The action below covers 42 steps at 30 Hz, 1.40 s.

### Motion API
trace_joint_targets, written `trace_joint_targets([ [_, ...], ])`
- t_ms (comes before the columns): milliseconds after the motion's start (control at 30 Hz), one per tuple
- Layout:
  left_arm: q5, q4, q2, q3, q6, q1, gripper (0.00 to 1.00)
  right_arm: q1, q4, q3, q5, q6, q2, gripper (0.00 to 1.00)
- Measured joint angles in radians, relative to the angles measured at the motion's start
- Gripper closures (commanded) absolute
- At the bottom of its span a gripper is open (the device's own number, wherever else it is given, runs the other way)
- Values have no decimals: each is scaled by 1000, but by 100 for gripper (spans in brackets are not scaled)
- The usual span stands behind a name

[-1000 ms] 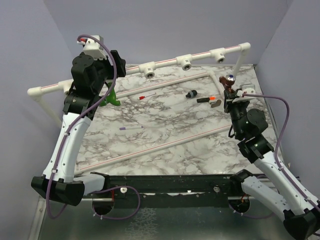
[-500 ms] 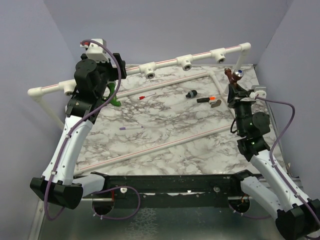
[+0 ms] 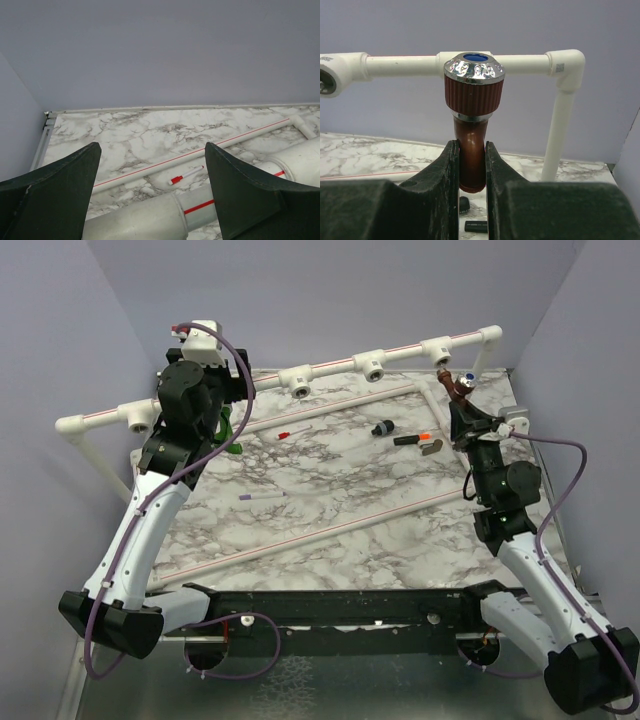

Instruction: Install the water faucets

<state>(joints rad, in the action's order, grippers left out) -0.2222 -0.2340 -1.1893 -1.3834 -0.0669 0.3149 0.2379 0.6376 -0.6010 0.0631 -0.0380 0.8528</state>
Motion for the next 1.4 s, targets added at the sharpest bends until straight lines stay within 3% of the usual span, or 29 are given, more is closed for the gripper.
trace_joint_targets([
  [367, -11, 1, -2, 0, 8, 6, 12, -9, 19, 0, -69, -58, 35, 99],
  [1400, -18, 1, -8, 0, 16, 7, 12, -18, 48, -35, -72, -156, 48, 99],
])
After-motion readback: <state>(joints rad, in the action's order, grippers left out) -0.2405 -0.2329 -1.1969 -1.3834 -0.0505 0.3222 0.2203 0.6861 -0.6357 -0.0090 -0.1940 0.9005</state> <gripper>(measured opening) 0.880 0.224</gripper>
